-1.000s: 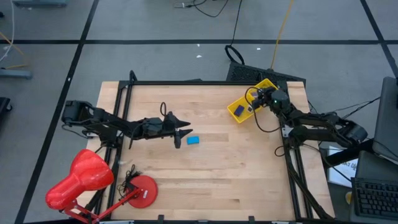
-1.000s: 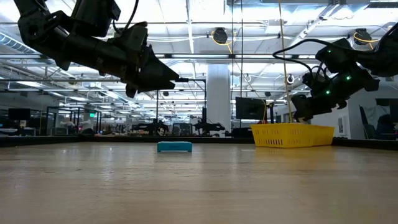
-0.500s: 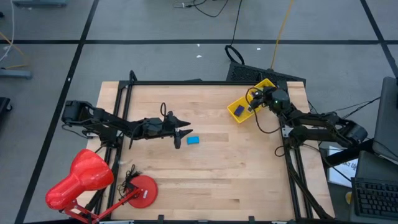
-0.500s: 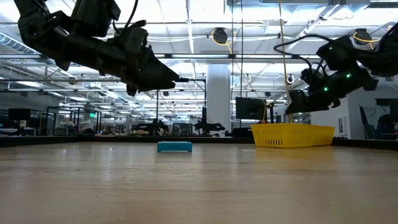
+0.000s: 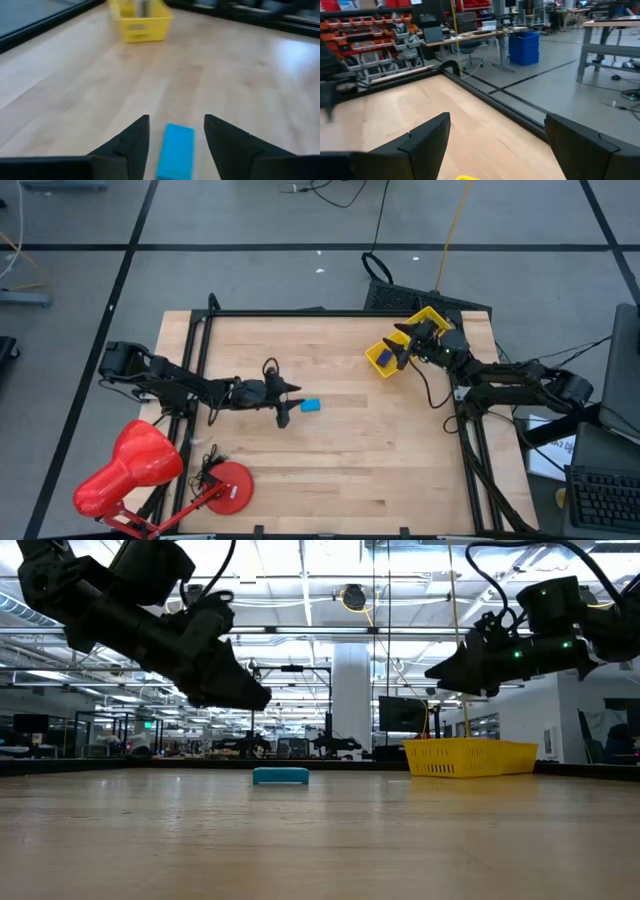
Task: Pick & Place Office items
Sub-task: Put the light blue digital clock into the bottom yellow basket
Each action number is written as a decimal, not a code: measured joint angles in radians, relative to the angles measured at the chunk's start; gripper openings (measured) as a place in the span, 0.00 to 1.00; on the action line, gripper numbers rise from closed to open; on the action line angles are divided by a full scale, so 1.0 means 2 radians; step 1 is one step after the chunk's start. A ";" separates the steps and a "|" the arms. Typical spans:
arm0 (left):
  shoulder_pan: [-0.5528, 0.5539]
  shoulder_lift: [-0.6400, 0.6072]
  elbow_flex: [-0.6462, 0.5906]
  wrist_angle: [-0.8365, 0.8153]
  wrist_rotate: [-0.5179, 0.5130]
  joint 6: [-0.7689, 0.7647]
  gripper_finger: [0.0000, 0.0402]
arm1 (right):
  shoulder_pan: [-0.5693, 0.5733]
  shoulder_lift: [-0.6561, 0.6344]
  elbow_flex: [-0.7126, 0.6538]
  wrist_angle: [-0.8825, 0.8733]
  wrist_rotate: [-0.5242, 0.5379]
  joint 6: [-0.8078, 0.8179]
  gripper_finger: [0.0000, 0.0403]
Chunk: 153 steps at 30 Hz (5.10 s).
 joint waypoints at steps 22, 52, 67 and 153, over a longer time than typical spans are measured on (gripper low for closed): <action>-0.017 0.121 0.056 -0.016 -0.027 0.066 0.70 | 0.008 0.000 0.000 -0.002 0.001 -0.002 0.77; -0.014 0.160 0.150 -0.109 -0.111 0.282 0.38 | 0.118 0.000 0.004 -0.013 -0.080 0.125 0.77; -0.042 0.150 0.359 -0.224 -0.214 0.528 0.38 | 0.228 0.091 0.065 0.005 -0.079 0.153 0.77; 0.015 -0.642 -0.163 -0.308 0.060 0.103 0.86 | 0.188 -0.121 0.112 -0.406 0.181 -0.029 0.10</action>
